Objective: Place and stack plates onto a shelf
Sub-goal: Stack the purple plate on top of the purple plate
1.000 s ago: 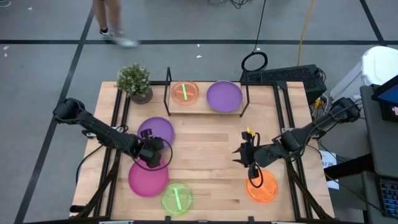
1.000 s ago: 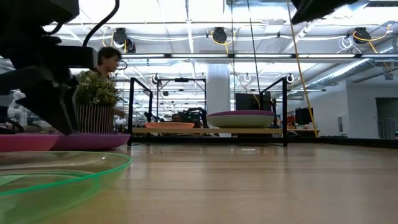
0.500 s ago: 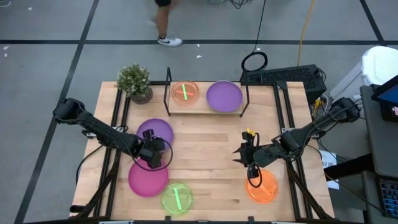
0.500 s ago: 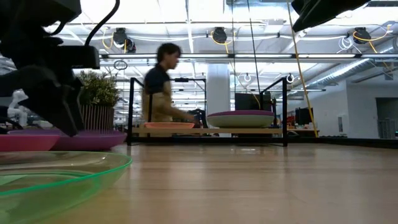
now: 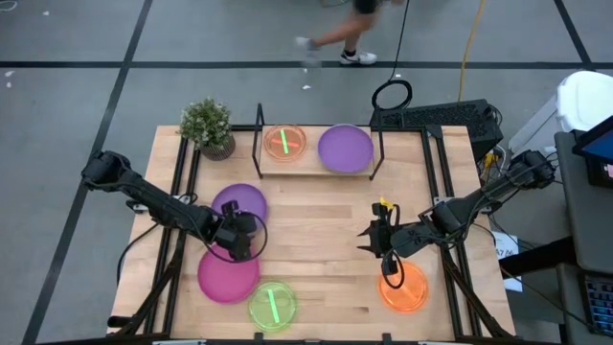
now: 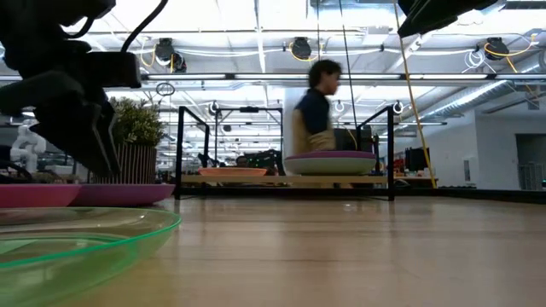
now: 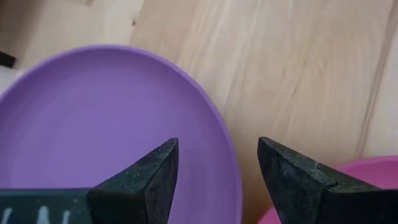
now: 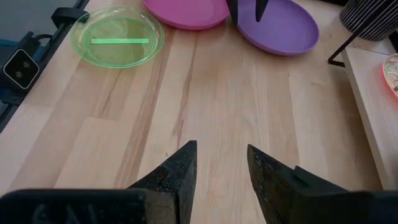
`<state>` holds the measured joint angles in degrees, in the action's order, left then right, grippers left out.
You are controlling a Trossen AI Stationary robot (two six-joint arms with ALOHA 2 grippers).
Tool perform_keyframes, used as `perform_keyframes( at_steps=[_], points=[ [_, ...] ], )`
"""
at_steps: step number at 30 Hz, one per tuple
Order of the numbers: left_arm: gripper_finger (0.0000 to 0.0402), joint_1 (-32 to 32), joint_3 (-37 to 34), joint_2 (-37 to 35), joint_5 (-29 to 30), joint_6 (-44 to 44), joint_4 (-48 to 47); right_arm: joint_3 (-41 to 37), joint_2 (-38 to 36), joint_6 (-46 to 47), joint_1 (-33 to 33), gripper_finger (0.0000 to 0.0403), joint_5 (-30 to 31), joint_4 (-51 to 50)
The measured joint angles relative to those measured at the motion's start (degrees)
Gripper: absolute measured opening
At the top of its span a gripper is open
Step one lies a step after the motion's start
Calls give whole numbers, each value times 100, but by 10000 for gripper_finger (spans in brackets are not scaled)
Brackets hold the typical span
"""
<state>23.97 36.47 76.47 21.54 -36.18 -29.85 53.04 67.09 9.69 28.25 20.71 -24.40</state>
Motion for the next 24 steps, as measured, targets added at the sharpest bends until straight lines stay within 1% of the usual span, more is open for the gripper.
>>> perform_keyframes(
  at_steps=[3, 6, 9, 13, 19, 22, 24],
  points=[
    [219, 67, -138, 0, -29, -4, 66, 0, 0, 4, 0, 123, 0, 0],
    [199, 98, -296, 2, -37, -29, 225, 0, 0, 7, 0, 123, 0, 0],
    [170, 120, -435, 2, -40, -35, 470, 0, 0, -1, 0, 123, 0, -1],
    [124, 120, -527, 2, -42, 89, 487, 0, 0, -10, 0, 123, 0, -1],
    [53, 89, -764, 2, 119, 249, 446, 0, 0, -28, 0, 123, 0, -2],
    [23, 100, -756, 0, 210, 267, 429, 0, 0, -28, 0, 123, 0, -1],
    [12, 131, -678, 0, 247, 330, 397, 0, 0, -28, 0, 123, 0, 0]
  ],
)
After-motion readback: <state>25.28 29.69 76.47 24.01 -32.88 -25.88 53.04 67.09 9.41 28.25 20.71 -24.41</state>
